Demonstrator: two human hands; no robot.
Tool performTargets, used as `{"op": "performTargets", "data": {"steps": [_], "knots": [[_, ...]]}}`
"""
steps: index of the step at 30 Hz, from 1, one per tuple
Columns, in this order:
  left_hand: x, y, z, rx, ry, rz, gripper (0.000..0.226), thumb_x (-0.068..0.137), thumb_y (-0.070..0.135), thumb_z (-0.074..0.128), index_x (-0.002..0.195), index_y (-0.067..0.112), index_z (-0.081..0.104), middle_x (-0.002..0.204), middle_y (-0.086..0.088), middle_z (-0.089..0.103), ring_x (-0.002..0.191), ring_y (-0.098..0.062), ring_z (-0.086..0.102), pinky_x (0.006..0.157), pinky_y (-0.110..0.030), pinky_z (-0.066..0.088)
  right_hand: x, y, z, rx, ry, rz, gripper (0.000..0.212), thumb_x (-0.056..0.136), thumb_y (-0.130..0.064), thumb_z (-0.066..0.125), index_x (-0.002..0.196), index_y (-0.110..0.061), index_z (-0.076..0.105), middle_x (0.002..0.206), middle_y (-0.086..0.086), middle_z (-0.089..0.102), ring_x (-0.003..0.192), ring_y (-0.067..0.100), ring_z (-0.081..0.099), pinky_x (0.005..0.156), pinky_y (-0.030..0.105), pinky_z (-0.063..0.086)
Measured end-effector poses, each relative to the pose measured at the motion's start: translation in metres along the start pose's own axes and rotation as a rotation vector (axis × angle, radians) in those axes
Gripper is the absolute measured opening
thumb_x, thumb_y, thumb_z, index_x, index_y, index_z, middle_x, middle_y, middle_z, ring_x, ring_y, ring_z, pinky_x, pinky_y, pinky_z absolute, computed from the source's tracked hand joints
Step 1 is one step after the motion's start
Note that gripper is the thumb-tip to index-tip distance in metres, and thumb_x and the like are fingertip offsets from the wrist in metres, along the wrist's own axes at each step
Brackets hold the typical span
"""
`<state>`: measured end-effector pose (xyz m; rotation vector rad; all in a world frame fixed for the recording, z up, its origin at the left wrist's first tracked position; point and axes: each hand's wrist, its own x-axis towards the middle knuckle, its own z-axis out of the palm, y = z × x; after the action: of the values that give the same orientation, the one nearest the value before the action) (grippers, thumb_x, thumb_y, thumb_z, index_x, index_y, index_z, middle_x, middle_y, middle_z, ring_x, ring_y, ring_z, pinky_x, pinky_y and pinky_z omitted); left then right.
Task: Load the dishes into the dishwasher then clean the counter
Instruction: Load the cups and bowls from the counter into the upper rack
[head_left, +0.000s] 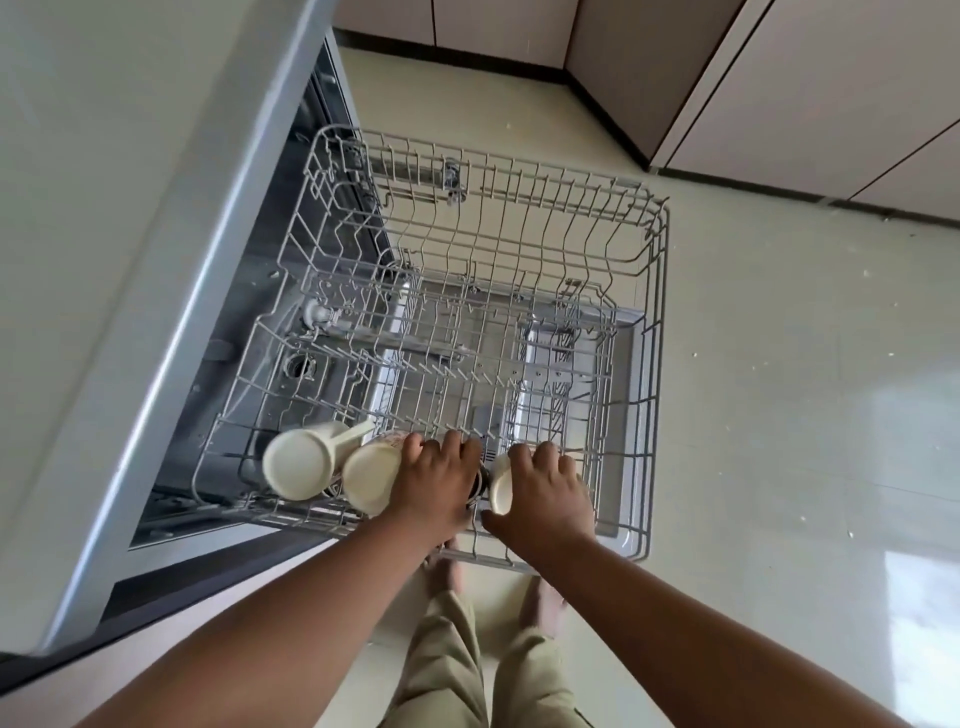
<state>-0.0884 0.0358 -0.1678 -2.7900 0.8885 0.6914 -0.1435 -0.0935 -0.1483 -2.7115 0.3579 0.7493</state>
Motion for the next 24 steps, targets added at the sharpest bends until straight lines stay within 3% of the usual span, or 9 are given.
{"op": "performTargets", "data": {"steps": [4, 9, 14, 19, 24], "knots": [[0.002, 0.003, 0.002, 0.027, -0.038, -0.033, 0.072, 0.079, 0.036, 0.068, 0.136, 0.020, 0.026, 0.132, -0.007, 0.038, 0.118, -0.028, 0.048, 0.111, -0.044, 0.015, -0.003, 0.001, 0.006, -0.048, -0.026, -0.016, 0.074, 0.075, -0.061, 0.067, 0.129, -0.023, 0.033, 0.128, 0.006, 0.038, 0.119, 0.029, 0.042, 0.096, 0.039, 0.042], [0.003, 0.002, 0.002, 0.029, -0.093, -0.030, 0.091, 0.078, 0.056, 0.064, 0.146, 0.020, 0.016, 0.143, -0.010, 0.034, 0.131, -0.028, 0.038, 0.114, -0.046, 0.008, 0.001, 0.006, 0.006, -0.070, -0.109, -0.049, 0.081, 0.075, -0.064, 0.066, 0.134, -0.024, 0.028, 0.133, 0.007, 0.034, 0.120, 0.032, 0.042, 0.095, 0.042, 0.045], [0.000, -0.005, -0.005, -0.045, -0.162, -0.037, 0.089, 0.078, 0.063, 0.055, 0.148, 0.022, 0.020, 0.151, -0.007, 0.031, 0.139, -0.027, 0.028, 0.116, -0.051, 0.007, 0.006, 0.019, -0.006, -0.033, -0.250, -0.138, 0.098, 0.071, -0.069, 0.068, 0.145, -0.029, 0.018, 0.142, 0.006, 0.031, 0.125, 0.037, 0.047, 0.095, 0.046, 0.045], [-0.017, -0.010, -0.013, -0.104, -0.093, -0.047, 0.086, 0.081, 0.067, 0.049, 0.149, 0.023, 0.019, 0.156, -0.002, 0.025, 0.144, -0.025, 0.019, 0.117, -0.047, 0.004, 0.004, 0.029, -0.019, 0.050, -0.240, -0.156, 0.107, 0.067, -0.073, 0.069, 0.149, -0.031, 0.015, 0.149, 0.002, 0.031, 0.131, 0.033, 0.044, 0.101, 0.047, 0.044], [-0.051, -0.016, -0.036, -0.159, 0.012, -0.142, 0.084, 0.088, 0.065, 0.045, 0.153, 0.022, 0.013, 0.162, -0.004, 0.010, 0.148, -0.026, 0.006, 0.119, -0.043, 0.000, -0.005, 0.021, -0.045, -0.092, -0.175, -0.258, 0.103, 0.072, -0.074, 0.062, 0.151, -0.026, 0.015, 0.153, 0.004, 0.029, 0.139, 0.029, 0.032, 0.108, 0.047, 0.036]]}}
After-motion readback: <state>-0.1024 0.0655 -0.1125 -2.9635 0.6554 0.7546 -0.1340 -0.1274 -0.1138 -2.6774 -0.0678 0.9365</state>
